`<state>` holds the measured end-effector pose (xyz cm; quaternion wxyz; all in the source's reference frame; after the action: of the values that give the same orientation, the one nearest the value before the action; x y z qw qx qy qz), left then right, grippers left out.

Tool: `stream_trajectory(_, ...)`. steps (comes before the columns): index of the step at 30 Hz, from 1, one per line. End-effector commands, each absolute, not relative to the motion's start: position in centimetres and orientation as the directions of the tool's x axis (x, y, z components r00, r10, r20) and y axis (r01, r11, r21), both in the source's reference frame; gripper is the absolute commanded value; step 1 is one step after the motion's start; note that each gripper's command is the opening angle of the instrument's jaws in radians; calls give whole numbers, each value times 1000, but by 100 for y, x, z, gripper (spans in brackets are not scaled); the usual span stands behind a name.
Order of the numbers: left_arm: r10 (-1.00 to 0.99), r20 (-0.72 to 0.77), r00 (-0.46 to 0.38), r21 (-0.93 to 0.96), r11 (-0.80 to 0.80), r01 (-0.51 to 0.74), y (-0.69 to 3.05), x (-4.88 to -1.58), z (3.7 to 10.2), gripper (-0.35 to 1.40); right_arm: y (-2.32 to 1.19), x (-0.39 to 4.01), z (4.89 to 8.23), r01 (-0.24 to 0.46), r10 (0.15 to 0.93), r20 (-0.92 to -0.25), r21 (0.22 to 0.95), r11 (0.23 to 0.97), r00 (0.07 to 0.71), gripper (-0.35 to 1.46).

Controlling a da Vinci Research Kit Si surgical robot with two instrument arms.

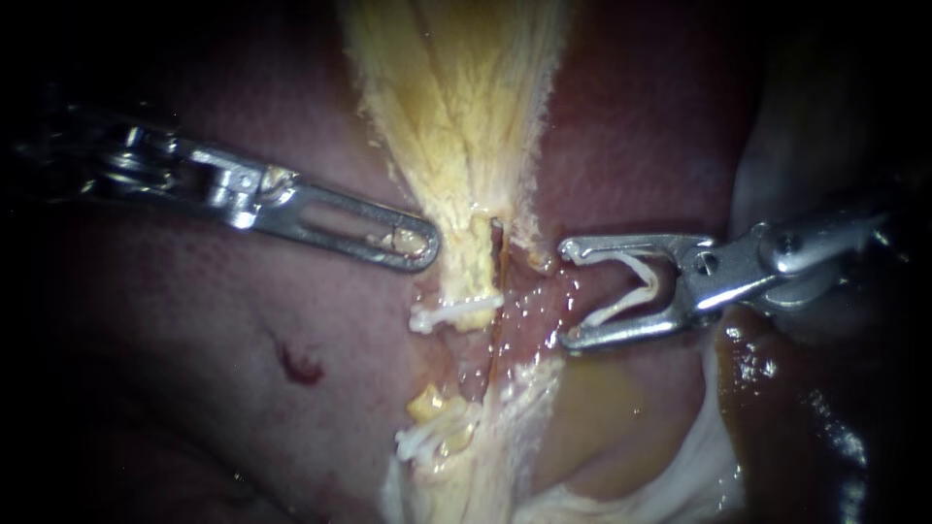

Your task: Clipping first clip right tube

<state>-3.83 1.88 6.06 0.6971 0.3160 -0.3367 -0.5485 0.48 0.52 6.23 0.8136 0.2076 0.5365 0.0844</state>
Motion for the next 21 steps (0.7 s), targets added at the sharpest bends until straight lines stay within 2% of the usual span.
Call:
stream_trajectory(1, -977, 122, 172, 810, 198, 551, 189, -381, 604, -35, 53, 47, 624, 86, 360, -838, 428, 900, 410, 50)
stream_trajectory(21, -983, 134, 129, 808, 183, 560, 215, -321, 551, -35, 52, 48, 623, 85, 354, -840, 422, 903, 410, 50)
